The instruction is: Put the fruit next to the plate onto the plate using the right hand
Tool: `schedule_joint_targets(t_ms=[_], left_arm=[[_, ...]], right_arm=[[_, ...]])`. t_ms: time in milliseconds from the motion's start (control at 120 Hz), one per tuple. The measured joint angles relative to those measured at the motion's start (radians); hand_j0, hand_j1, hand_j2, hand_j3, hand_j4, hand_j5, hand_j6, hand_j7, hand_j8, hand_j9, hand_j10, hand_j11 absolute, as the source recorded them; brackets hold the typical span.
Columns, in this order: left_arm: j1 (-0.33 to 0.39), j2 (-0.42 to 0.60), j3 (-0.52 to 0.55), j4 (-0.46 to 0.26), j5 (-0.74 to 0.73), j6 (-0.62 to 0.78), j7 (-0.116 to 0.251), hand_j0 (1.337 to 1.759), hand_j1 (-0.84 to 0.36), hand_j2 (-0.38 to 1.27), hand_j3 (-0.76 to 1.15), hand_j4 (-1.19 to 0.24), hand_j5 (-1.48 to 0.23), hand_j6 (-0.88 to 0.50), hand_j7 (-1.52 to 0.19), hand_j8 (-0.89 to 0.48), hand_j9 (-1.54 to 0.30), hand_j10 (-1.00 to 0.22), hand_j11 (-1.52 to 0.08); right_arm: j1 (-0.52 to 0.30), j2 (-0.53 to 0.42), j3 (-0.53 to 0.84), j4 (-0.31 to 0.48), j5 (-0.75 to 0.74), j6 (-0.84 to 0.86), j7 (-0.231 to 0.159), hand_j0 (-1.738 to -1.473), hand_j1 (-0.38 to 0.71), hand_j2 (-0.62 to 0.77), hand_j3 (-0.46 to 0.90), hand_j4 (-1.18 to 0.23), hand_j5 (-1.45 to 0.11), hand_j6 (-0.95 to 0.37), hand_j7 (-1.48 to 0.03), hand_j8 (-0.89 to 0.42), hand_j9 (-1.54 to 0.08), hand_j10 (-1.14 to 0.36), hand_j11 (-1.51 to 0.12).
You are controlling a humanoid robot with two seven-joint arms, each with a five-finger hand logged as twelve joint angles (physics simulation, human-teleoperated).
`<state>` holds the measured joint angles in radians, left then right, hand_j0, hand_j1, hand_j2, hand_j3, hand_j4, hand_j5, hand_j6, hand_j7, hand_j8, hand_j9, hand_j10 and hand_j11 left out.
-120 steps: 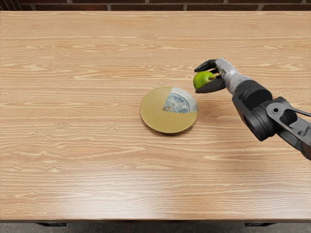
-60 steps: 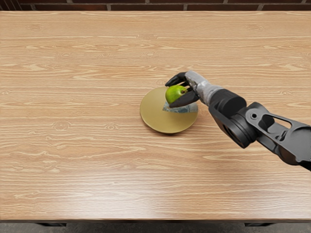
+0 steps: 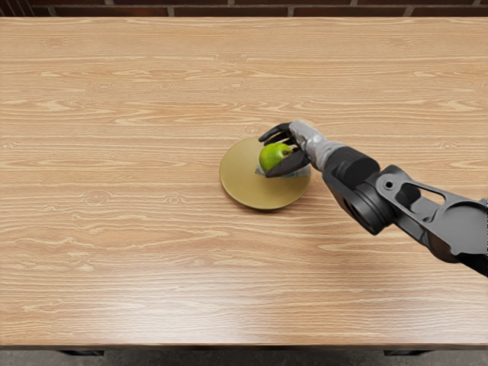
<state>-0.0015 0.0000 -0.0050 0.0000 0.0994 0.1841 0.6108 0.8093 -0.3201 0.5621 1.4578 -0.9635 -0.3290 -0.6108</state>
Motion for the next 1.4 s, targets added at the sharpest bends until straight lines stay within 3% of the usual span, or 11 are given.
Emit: schedule_joint_targets(t_ms=[108,233,325,442,542,633,708,900,1000,1400], left_arm=[[0.0,0.0,0.0,0.0,0.0,0.0,0.0,1.658,0.35,0.0,0.0,0.0,0.0,0.0,0.0,0.0,0.0,0.0,0.0],[0.0,0.0,0.0,0.0,0.0,0.0,0.0,1.658,0.35,0.0,0.0,0.0,0.0,0.0,0.0,0.0,0.0,0.0,0.0],[0.0,0.0,0.0,0.0,0.0,0.0,0.0,1.658,0.35,0.0,0.0,0.0,0.0,0.0,0.0,0.0,0.0,0.0,0.0],[0.0,0.0,0.0,0.0,0.0,0.0,0.0,1.658,0.35,0.0,0.0,0.0,0.0,0.0,0.0,0.0,0.0,0.0,0.0],[0.0,0.0,0.0,0.0,0.0,0.0,0.0,1.658,0.35,0.0,0.0,0.0,0.0,0.0,0.0,0.0,0.0,0.0,0.0],[0.0,0.0,0.0,0.0,0.0,0.0,0.0,1.658,0.35,0.0,0.0,0.0,0.0,0.0,0.0,0.0,0.0,0.0,0.0],[0.0,0.0,0.0,0.0,0.0,0.0,0.0,1.658,0.35,0.0,0.0,0.0,0.0,0.0,0.0,0.0,0.0,0.0,0.0],[0.002,0.0,0.0,0.0,0.0,0.0,0.0,1.658,0.35,0.0,0.0,0.0,0.0,0.0,0.0,0.0,0.0,0.0,0.0],[-0.002,0.0,-0.002,0.0,0.0,0.0,0.0,1.658,0.35,0.0,0.0,0.0,0.0,0.0,0.0,0.0,0.0,0.0,0.0],[-0.005,0.0,0.0,0.0,0.0,0.0,0.0,1.658,0.35,0.0,0.0,0.0,0.0,0.0,0.0,0.0,0.0,0.0,0.0]], right_arm=[[0.0,0.011,0.003,-0.009,0.006,0.002,0.0,-1.656,-0.04,0.04,0.0,-0.27,-0.4,-0.21,-0.38,-0.15,-0.41,-0.19,-0.41],[0.005,0.002,0.035,-0.01,0.064,0.06,0.0,-1.657,-0.18,0.02,0.0,-0.15,-0.22,-0.11,-0.2,-0.08,-0.22,-0.1,-0.22],[-0.002,-0.041,0.113,-0.009,0.18,0.234,0.0,-1.657,-0.24,0.01,0.0,-0.09,-0.14,-0.07,-0.13,-0.05,-0.14,-0.07,-0.14],[-0.009,-0.173,0.183,-0.01,0.39,0.544,0.007,-1.658,-0.29,0.01,0.0,-0.05,-0.08,-0.04,-0.07,0.0,-0.08,-0.04,-0.08],[-0.012,-0.284,0.212,-0.011,0.509,0.766,0.058,-1.658,-0.31,0.01,0.0,-0.03,-0.05,-0.03,-0.05,0.0,-0.05,-0.02,-0.05],[-0.013,-0.364,0.231,-0.013,0.575,0.868,0.107,-1.658,-0.33,0.0,0.0,-0.02,-0.03,-0.02,-0.03,0.0,-0.03,-0.02,-0.03],[-0.014,-0.411,0.24,-0.035,0.618,0.905,0.15,-1.658,-0.33,0.0,0.0,-0.02,-0.02,-0.01,-0.02,0.0,-0.02,-0.01,-0.02],[-0.067,-0.528,0.246,-0.15,0.668,0.935,0.332,-1.658,-0.34,0.0,0.0,-0.01,-0.01,0.0,-0.01,0.0,-0.01,0.0,-0.01],[-0.095,-0.593,0.246,-0.183,0.675,0.938,0.395,-1.658,-0.35,0.0,0.0,0.0,-0.01,0.0,0.0,0.0,-0.01,0.0,-0.01],[-0.125,-0.684,0.246,-0.227,0.678,0.94,0.479,-1.658,-0.35,0.0,0.0,0.0,0.0,0.0,0.0,0.0,0.0,0.0,0.0]])
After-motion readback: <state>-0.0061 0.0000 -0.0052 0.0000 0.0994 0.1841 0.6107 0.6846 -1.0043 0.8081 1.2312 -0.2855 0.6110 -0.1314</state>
